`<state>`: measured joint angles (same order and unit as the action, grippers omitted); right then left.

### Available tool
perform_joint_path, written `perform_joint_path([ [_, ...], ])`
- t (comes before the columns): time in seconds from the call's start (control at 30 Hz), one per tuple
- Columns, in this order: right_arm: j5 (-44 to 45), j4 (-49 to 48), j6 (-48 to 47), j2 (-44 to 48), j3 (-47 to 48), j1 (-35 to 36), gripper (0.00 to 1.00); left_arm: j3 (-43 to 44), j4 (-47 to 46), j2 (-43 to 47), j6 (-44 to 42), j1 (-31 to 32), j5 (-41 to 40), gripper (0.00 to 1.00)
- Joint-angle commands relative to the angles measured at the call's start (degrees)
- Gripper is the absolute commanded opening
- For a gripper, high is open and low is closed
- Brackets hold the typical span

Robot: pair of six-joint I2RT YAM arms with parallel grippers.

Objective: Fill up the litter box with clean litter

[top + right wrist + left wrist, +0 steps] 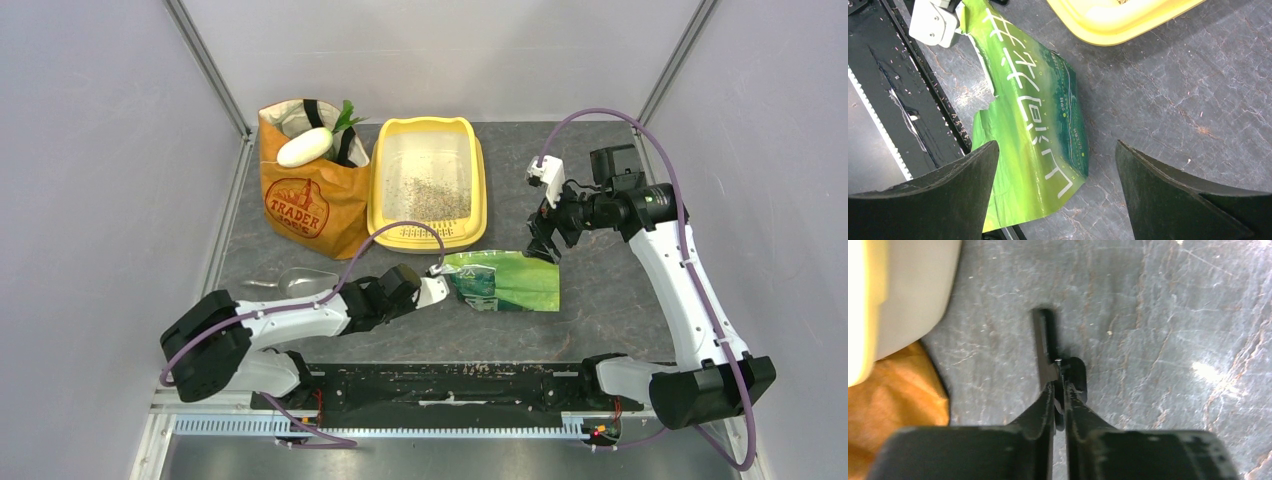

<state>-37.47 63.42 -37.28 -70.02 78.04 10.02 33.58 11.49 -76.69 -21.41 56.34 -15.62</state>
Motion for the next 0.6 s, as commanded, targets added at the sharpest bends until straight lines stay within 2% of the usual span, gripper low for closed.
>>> perform_joint_path([
  [0.0,-0.67,-1.24,0.42,1.18,2.54,0.22,0.93,2.44,3.97,4.22,2.5,-0.17,-1.0,0.02],
  [0.17,-1.3,-1.16,0.45,1.18,2.6,0.26,0.93,3.43,7.72,8.83,2.24,-0.68,0.39,0.02],
  [0.27,-3.24,0.19,-0.39,1.2,3.59,0.26,0.93,4.95,11.08,14.52,0.31,-1.41,4.99,0.02],
  [0.33,-5.07,1.85,-1.87,1.05,4.49,0.26,0.93,7.95,16.13,19.94,-0.34,-4.46,14.32,0.02],
  [0.47,-11.3,4.61,-4.67,1.53,5.85,0.26,0.93,16.32,28.47,27.89,-5.69,-13.69,40.23,0.02],
  [0.57,-16.12,5.9,-6.13,1.53,6.56,0.77,0.92,24.75,37.61,27.08,-8.87,-14.85,48.57,0.02],
])
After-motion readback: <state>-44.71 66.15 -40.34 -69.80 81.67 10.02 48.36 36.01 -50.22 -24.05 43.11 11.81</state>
